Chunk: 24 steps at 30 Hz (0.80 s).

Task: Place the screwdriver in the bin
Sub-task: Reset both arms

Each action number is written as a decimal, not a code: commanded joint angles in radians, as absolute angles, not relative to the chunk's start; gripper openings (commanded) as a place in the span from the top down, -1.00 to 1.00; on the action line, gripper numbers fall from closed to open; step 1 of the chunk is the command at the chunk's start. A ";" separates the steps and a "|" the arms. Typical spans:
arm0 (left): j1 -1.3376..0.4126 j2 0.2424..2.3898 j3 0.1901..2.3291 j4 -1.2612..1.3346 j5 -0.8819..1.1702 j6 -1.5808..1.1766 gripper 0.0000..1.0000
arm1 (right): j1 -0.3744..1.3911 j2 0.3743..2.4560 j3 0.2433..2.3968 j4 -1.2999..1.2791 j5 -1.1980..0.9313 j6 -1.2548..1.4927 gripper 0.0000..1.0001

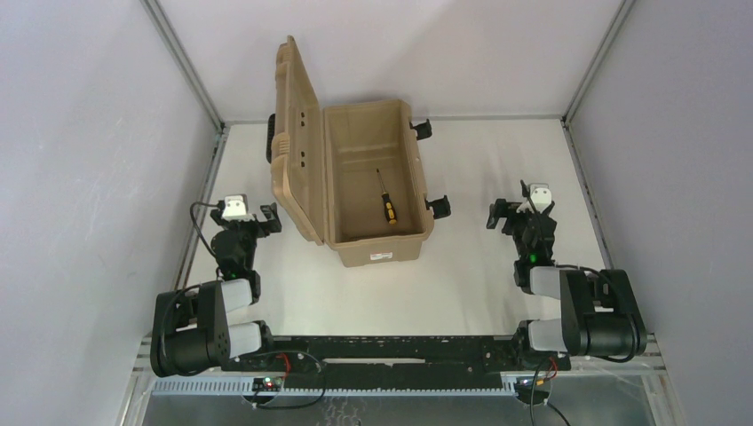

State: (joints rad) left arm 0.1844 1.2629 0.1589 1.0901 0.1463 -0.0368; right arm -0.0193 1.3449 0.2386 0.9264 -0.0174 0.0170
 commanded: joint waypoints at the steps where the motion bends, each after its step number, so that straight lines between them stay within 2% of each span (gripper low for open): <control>1: 0.189 1.265 0.131 1.192 0.166 -0.048 -1.00 | -0.024 1.351 0.261 0.937 -0.021 0.041 -0.99; 24: 0.182 1.265 0.130 1.192 0.158 -0.046 -1.00 | -0.038 1.355 0.271 0.923 -0.045 0.048 -0.99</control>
State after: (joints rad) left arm 0.1844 1.2625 0.1589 1.0901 0.1459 -0.0368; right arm -0.0219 1.3449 0.2390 0.9077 -0.0242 0.0261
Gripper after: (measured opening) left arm 0.996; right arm 0.993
